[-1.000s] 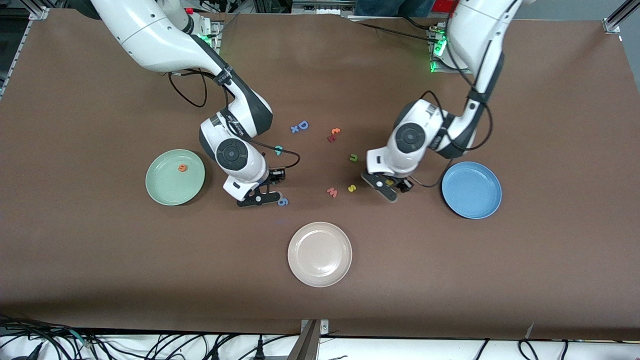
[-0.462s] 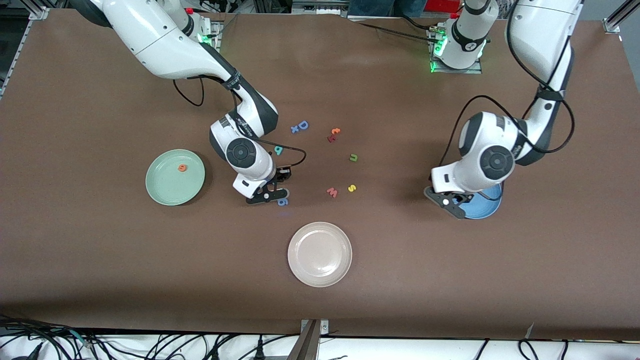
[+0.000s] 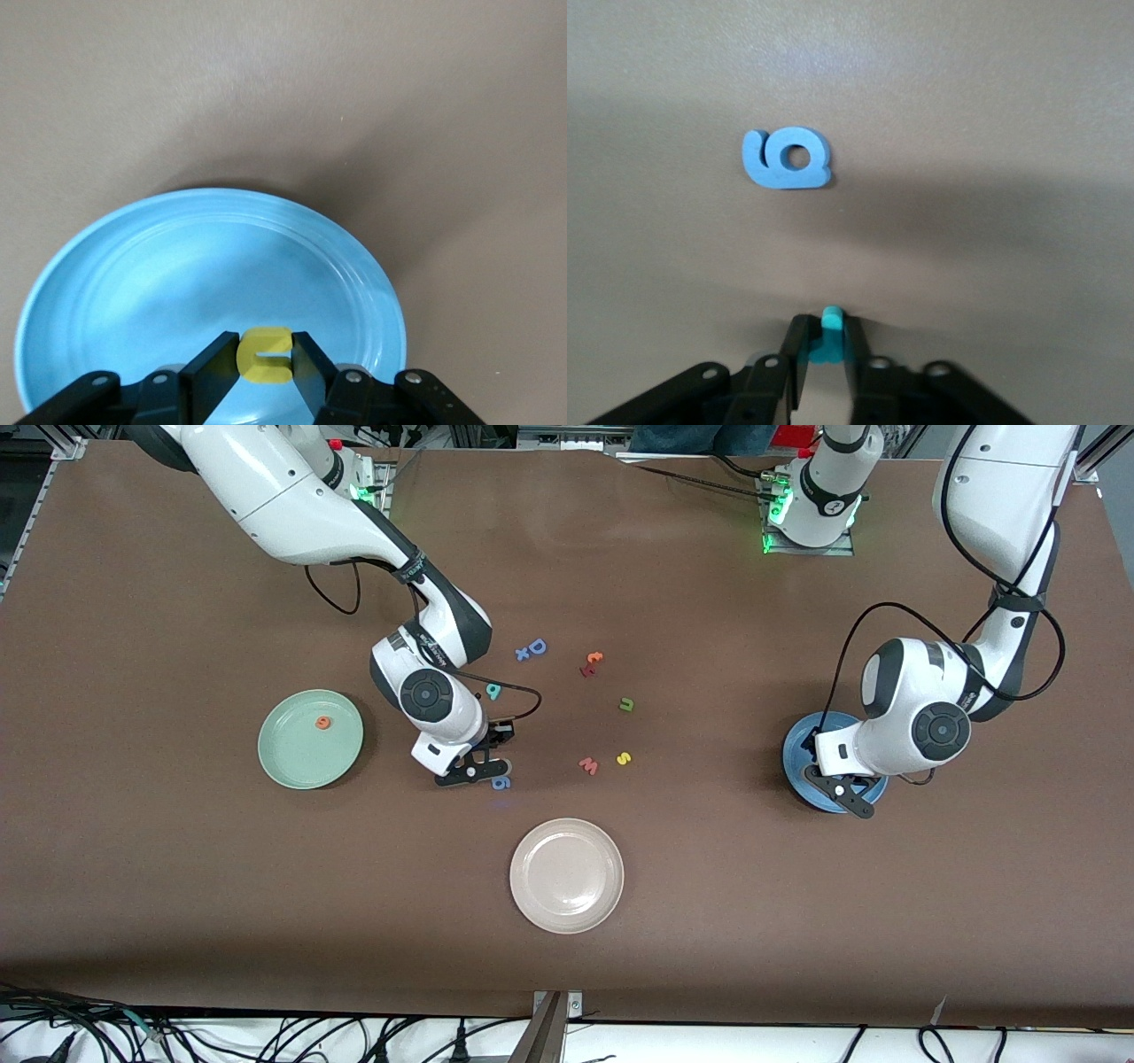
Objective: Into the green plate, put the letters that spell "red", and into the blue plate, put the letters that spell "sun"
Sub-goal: 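Carry the l to the green plate while the left gripper drops the u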
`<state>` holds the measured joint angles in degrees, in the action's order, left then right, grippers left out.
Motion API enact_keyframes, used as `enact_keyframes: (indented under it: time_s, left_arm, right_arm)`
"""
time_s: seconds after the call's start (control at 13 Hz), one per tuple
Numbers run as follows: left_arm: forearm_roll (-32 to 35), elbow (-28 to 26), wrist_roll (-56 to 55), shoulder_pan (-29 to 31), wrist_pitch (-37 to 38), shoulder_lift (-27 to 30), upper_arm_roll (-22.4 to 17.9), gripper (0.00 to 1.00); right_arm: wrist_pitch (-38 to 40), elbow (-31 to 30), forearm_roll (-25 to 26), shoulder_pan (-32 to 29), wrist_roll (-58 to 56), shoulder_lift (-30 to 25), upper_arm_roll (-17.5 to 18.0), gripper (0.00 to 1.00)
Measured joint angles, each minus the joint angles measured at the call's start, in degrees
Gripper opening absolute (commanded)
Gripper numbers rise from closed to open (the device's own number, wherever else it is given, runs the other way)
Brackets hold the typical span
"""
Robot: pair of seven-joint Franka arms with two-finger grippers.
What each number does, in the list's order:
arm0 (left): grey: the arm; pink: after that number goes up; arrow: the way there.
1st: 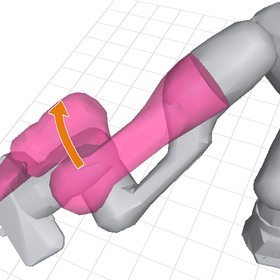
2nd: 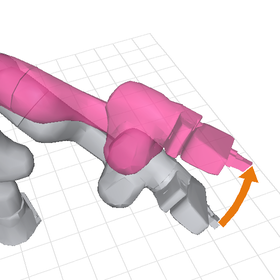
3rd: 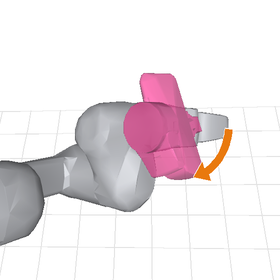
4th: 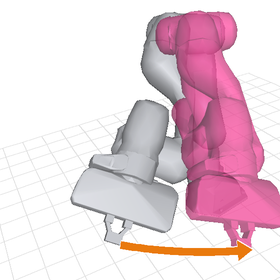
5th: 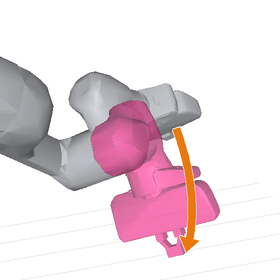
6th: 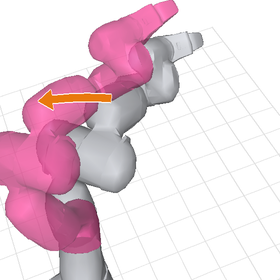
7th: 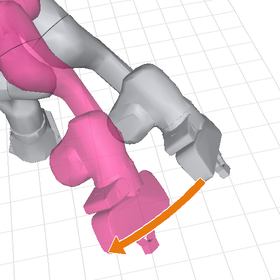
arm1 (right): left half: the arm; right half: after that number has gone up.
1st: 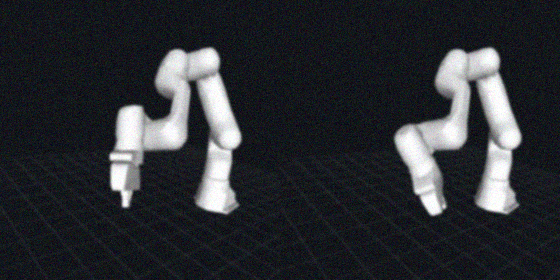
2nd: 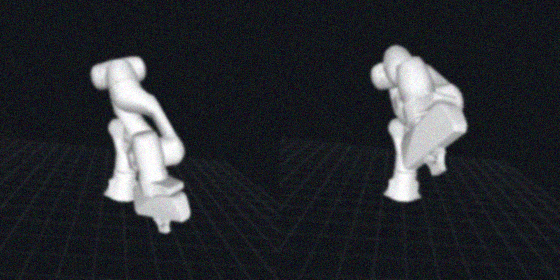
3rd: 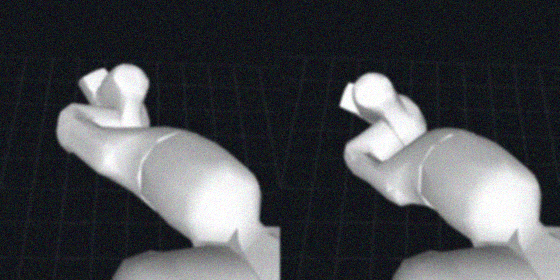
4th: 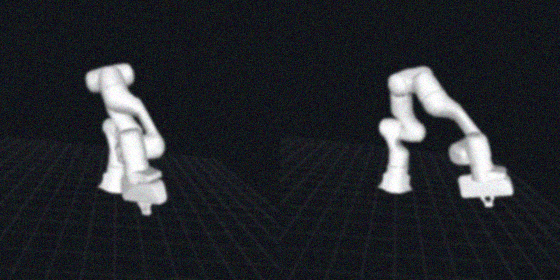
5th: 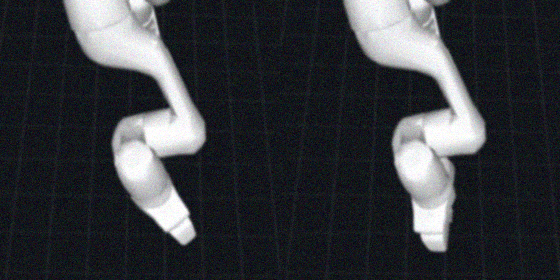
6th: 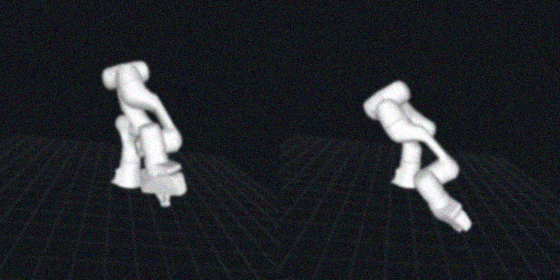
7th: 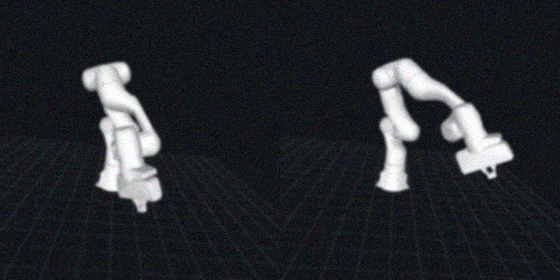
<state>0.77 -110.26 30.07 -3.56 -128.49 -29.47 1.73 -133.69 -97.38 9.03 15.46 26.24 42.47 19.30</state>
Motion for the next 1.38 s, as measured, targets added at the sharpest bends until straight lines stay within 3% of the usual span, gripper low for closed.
enact_keyframes:
  time_s: [0.15,0.23,0.62,0.69,0.85,1.15,1.38]
  left_arm:
    - [0.0,0.0,0.0,-0.1,-1.6,-1.4,0.3,0.63]
    - [0.0,0.0,0.0,-0.1,-2.2,-2.1,0.4,0.7]
    - [0.0,1.3,-0.1,-0.1,-2.0,-2.1,0.6,0.74]
    - [0.0,2.2,-0.1,-0.1,-0.5,-1.5,0.8,0.79]
    - [0.0,4.4,-0.1,-0.4,3.6,0.1,1.6,1.0]
    - [-2.7,5.8,-0.3,-0.6,6.2,1.5,5.0,1.0]
    - [-7.0,7.0,-1.4,-2.3,6.1,1.4,6.6,1.0]
  right_arm:
    - [-0.1,-0.1,0.0,0.0,0.0,0.0,0.0,0.0]
    - [-0.1,-0.1,0.0,0.0,0.0,0.0,0.0,0.0]
    - [0.5,0.0,0.3,-0.3,-0.5,-2.0,-2.0,0.0]
    - [1.7,0.1,0.4,-0.3,-1.0,-3.3,-2.9,0.0]
    - [6.7,0.1,0.4,-0.4,-4.1,-6.5,-5.5,0.0]
    - [18.6,-0.1,0.4,-1.0,-15.2,-12.1,-13.9,0.0]
    - [21.3,-1.7,0.4,-1.3,-24.2,-13.6,-20.7,0.0]
